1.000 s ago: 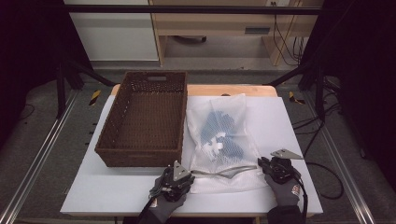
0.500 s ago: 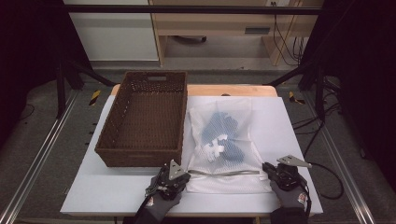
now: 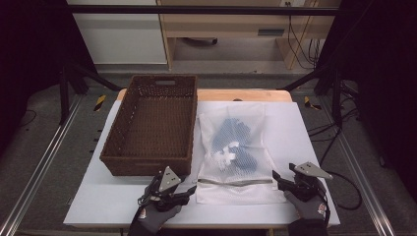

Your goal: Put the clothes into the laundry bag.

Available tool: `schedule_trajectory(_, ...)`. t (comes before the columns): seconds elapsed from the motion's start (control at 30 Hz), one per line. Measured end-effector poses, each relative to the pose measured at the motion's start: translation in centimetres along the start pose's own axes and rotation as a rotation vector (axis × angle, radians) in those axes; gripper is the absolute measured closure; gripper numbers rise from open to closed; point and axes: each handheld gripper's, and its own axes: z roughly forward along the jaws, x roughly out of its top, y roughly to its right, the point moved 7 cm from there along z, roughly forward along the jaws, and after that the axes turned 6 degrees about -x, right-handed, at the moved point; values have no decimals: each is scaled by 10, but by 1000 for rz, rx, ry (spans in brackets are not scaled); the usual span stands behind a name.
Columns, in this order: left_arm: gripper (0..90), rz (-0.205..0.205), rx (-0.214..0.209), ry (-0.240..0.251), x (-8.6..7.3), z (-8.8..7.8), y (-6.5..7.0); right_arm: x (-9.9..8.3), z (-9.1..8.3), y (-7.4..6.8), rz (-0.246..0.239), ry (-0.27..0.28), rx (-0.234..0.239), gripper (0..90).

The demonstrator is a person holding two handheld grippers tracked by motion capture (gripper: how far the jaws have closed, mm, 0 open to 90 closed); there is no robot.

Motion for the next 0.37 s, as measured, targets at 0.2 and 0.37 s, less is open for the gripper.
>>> schedule_trajectory(0.2, 352, -45, 5, -21, -11, -14, -13, -1, -1, 7, 11, -16, -10, 208)
schedule_trajectory(0.37, 322, -61, 16, -31, -20, -22, -21, -2, -2, 11, 16, -22, -18, 192)
